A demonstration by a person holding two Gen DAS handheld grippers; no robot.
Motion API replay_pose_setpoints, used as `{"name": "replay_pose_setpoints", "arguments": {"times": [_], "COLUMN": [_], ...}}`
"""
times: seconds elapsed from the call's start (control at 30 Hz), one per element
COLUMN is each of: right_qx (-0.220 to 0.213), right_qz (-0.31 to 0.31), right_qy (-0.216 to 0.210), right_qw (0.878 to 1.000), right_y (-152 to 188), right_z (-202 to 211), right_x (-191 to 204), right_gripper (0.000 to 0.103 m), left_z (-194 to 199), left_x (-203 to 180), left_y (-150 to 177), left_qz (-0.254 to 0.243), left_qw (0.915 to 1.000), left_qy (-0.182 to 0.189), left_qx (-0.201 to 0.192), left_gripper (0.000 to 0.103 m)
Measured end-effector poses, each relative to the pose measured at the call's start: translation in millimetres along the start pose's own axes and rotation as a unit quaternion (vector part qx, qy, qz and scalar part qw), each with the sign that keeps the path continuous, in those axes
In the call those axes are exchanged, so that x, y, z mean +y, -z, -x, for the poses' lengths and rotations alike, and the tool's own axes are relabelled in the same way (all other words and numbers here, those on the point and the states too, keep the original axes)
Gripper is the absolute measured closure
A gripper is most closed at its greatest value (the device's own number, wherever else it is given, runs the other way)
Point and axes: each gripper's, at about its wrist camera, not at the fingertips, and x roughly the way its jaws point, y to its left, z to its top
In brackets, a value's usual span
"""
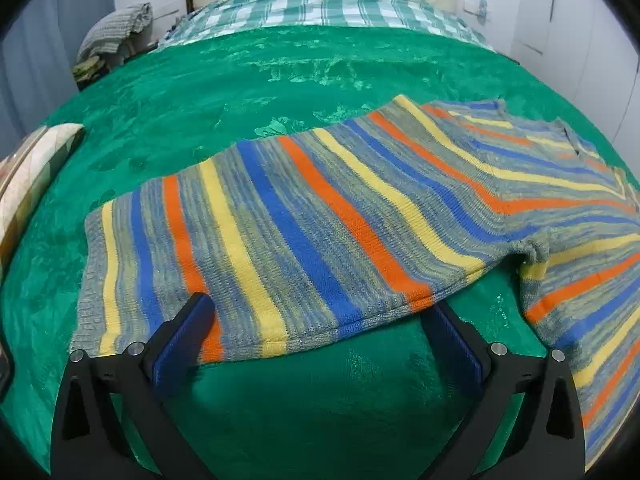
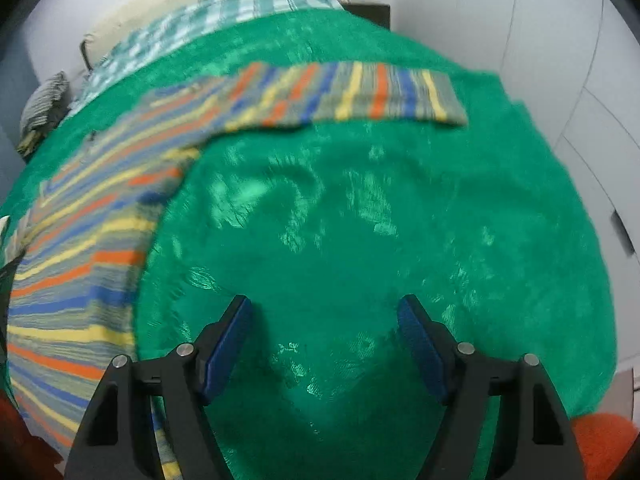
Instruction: Fold small clothes
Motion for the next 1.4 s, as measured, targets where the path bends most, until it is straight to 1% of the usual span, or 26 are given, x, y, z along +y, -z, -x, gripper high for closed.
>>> {"name": "replay_pose_setpoints", "arguments": {"times": [0.07, 0.1, 0.2, 0.3, 0.6, 1.3, 1.4], "right_qx": [-0.002, -0.002, -0.007, -0.010, -0.010, -0.038, -0.037], "right_qz": [0.013, 0.017, 0.030, 0.027, 0.027, 0.027, 0.028], "right_qy": [0.011, 0.016, 0.025, 0.025, 0.034, 0.026, 0.025], "right_qw": [1.000, 1.000, 0.999, 0.999, 0.999, 0.999, 0.999], "right_y": [0, 1, 4, 3, 5, 15, 15], "right_z": [-3, -5, -11, -15, -16, -14, -14], "right_x": [6, 8, 14, 14, 18, 16, 16], "right_gripper": [0.018, 0.014, 0.006, 0.001, 0.001, 0.000, 0.000], "left_z": [3, 6, 7, 5, 6, 5, 5], "left_x": [1, 5, 3, 2, 2, 2, 8], "left_y": [1, 2, 4, 6, 5, 5, 5], "left_qz": [-0.005, -0.004, -0.002, -0.002, -0.003, -0.003, -0.003], "left_qw": [1.0000, 1.0000, 1.0000, 1.0000, 1.0000, 1.0000, 1.0000], "left_qy": [-0.006, -0.005, -0.001, -0.002, -0.002, -0.003, -0.003], "left_qx": [-0.001, -0.001, -0.001, -0.001, 0.000, 0.000, 0.000], "left_gripper": [0.000, 0.000, 0.000, 0.000, 0.000, 0.000, 0.000]}}
